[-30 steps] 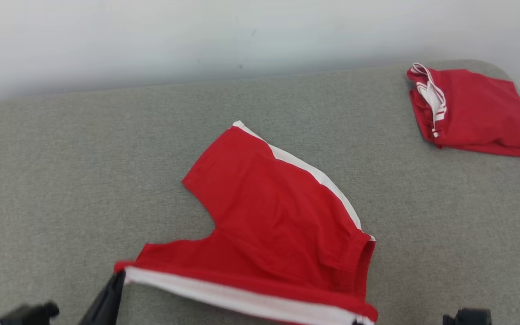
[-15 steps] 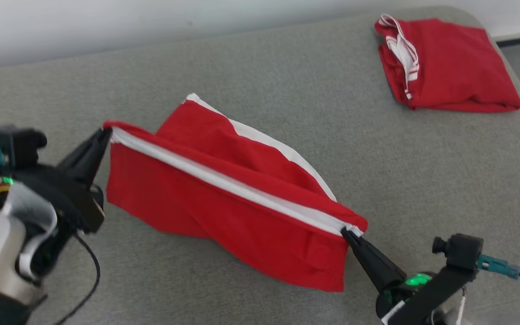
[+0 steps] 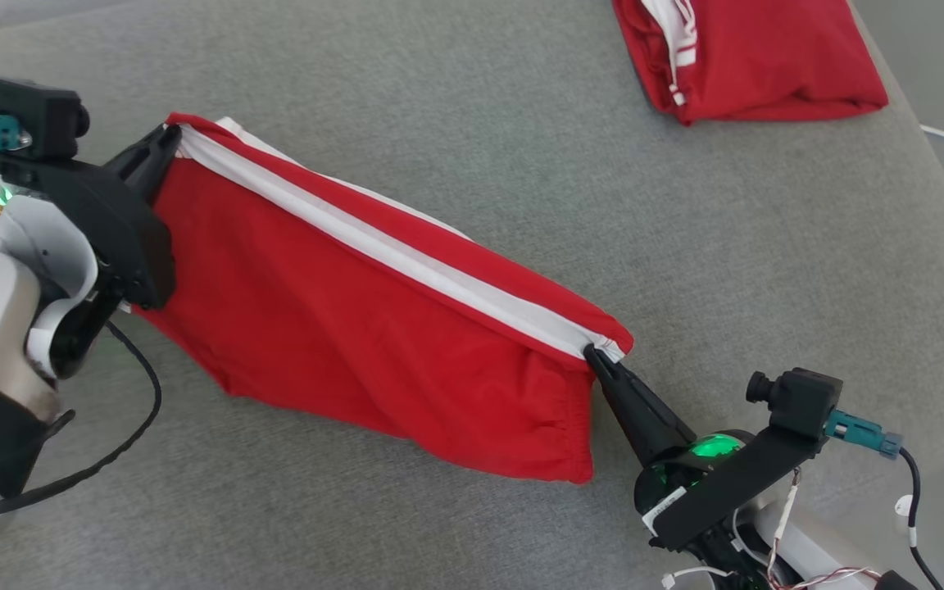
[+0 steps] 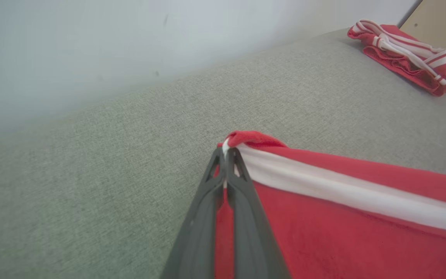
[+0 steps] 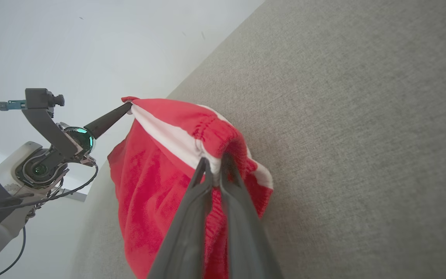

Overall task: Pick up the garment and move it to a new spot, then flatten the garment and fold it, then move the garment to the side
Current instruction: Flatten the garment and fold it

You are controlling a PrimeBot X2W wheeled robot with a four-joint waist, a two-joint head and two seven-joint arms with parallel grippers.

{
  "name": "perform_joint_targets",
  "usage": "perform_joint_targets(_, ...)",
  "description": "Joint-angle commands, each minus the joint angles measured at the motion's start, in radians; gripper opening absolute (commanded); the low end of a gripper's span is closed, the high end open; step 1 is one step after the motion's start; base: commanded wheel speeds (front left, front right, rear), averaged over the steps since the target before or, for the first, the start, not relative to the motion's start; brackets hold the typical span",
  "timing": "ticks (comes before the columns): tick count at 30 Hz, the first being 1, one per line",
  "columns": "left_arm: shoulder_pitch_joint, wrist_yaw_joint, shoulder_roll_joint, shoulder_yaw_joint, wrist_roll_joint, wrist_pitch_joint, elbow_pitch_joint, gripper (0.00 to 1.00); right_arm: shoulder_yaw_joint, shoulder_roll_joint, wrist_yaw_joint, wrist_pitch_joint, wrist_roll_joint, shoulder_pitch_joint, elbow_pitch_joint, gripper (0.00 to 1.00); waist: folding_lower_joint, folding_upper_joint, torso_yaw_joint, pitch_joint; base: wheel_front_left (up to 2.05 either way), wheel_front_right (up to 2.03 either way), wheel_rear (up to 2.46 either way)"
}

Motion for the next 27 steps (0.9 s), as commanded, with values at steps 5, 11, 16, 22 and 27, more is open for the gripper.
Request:
perform_joint_targets(5,-0.036,0.003,-0.003,-0.063,-0.018,-0.055,0.058,0.00,0.012,0.018,-0.003,0.008,-0.018,-0.015,0.016,0.14,-0.0002,-0.0002,-0.021,0.018,0.00,0.00,0.00)
perform_joint_targets(11,-0.029,0.003,-0.008,-0.137,-0.059,-0.138,0.091,1.00,-0.009,-0.036,-0.003,0.008,-0.078,0.025,0.007,1.00,-0.0002,-0.0002,0.000,-0.036,0.00,0.00,0.00)
perform_joint_targets(16,0.004,0.003,0.011,-0.163,-0.107,-0.219,0.080,1.00,-0.083,-0.098,-0.003,-0.006,-0.145,0.110,-0.034,1.00,-0.0002,-0.0002,0.015,-0.100,0.00,0.00,0.00)
perform_joint_targets(22,0.032,0.003,0.047,-0.191,-0.149,-0.258,0.058,1.00,-0.225,-0.067,-0.003,-0.034,-0.329,0.185,-0.103,1.00,-0.0002,-0.0002,0.027,-0.148,0.00,0.00,0.00)
perform_joint_targets(27,0.048,0.003,0.079,-0.227,-0.180,-0.207,0.043,1.00,-0.311,0.027,-0.003,-0.036,-0.580,0.221,-0.147,1.00,-0.0002,-0.0002,0.029,-0.165,0.00,0.00,0.00)
